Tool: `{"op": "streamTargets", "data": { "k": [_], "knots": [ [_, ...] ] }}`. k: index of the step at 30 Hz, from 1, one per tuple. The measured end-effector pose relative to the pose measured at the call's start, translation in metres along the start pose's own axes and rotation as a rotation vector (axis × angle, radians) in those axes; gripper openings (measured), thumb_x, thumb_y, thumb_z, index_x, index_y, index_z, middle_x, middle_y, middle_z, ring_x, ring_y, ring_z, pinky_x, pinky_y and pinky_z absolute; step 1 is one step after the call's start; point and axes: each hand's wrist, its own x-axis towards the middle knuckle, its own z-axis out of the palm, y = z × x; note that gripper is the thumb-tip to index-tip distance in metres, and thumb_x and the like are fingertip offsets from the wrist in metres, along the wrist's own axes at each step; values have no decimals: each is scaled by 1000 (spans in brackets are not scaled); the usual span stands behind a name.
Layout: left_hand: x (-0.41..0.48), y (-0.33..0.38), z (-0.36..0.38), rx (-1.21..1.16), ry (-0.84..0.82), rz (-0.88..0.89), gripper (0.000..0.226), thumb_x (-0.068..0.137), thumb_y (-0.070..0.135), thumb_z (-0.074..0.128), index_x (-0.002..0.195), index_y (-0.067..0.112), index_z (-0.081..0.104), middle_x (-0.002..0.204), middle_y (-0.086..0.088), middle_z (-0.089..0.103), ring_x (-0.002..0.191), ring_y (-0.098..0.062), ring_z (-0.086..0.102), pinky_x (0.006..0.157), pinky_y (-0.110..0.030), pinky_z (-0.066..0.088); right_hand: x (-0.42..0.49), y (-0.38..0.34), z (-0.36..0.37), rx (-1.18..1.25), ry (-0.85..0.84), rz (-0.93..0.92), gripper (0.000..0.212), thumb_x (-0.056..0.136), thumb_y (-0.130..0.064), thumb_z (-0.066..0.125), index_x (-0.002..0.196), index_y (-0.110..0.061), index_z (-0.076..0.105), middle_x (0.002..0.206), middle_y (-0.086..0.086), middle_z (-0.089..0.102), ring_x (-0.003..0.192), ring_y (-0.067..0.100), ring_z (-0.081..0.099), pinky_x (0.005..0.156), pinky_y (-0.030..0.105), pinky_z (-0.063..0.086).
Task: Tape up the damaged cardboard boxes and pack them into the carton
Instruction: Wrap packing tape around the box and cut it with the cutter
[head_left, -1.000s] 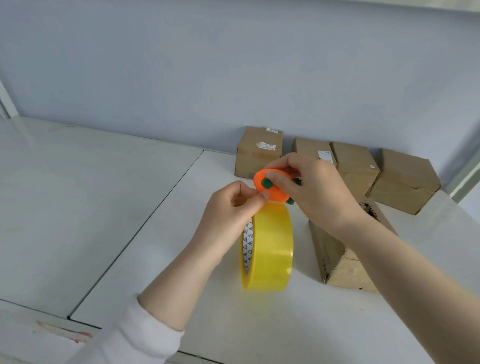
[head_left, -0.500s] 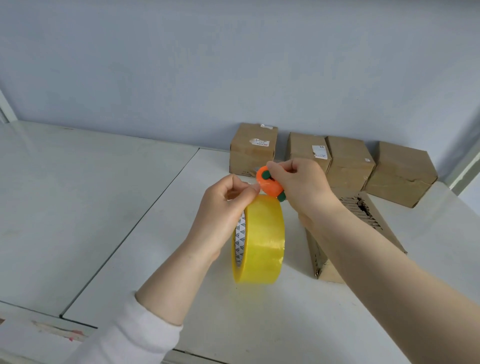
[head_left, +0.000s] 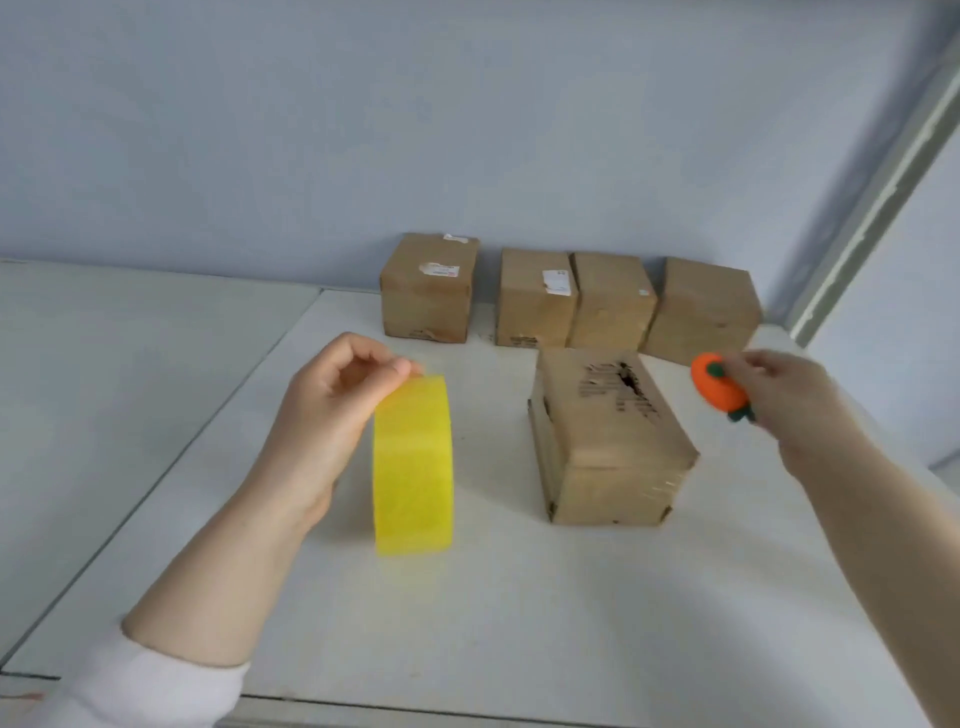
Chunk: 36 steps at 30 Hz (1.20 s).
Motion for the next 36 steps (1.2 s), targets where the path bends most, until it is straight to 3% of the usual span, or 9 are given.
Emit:
{"op": "streamTargets", "data": {
  "k": [7,11,14,17,20,23,28,31,36],
  "knots": [
    [1,1,8,-20,37,60,26,87,3,59,69,23,55,71,8,71,74,-6,65,80,-26,47,-4,64,12,-339,-83,24,20,92,-31,52,88,-20,68,88,5,64,82,26,60,70,32,43],
    [1,16,18,-57,71,134,25,89,2,57,73,22,54,69,12,70,72,-1,65,75,-18,49,-3,66,14,-512,-72,-11,31,95,-42,44,91,-23,69,94,7,63,94,29,57,71,31,41],
    [2,41,34,-98,56,182,23,89,5,57,74,22,53,68,13,70,69,1,65,70,-14,51,-7,55,7,-629,-47,-44,44,97,-46,36,105,-17,69,108,15,60,109,34,48,88,37,38],
    [7,71,56,-181,6,173,19,88,6,57,77,20,52,64,11,70,64,1,65,63,-14,51,-31,21,-6,-228,18,-243,43,94,-51,38,106,-22,68,115,2,64,111,13,52,90,26,40],
    [16,92,87,-202,-47,104,21,84,8,64,89,25,53,63,8,70,58,-3,65,52,-16,49,-76,-28,-15,310,-347,-441,39,83,-63,40,97,-38,66,104,-18,68,98,-8,58,78,12,45],
    [29,101,124,-218,-26,32,29,78,10,71,94,28,55,69,3,68,59,-8,64,57,-24,51,-95,-46,-14,307,-602,-569,41,84,-54,54,109,-23,63,108,-6,68,103,8,61,85,21,50],
    [62,96,154,-83,-204,-174,10,81,20,70,80,24,61,69,9,65,62,-7,60,63,-24,48,-83,-49,-15,363,-462,-527,38,80,-50,57,97,-16,63,93,8,69,68,-1,60,58,11,45],
    [81,78,158,-23,-349,-405,12,79,26,73,79,21,62,84,2,64,81,-15,61,78,-36,53,-73,-50,-14,404,-434,-425,47,77,-61,51,92,-19,64,83,-1,73,72,4,65,61,14,50],
    [100,52,167,-29,-366,-459,11,77,16,75,74,21,65,68,5,64,65,-9,58,49,-21,51,-64,-40,-12,493,-371,-306,38,66,-69,57,88,-38,64,84,-20,72,80,-2,67,61,13,52]
  ]
}}
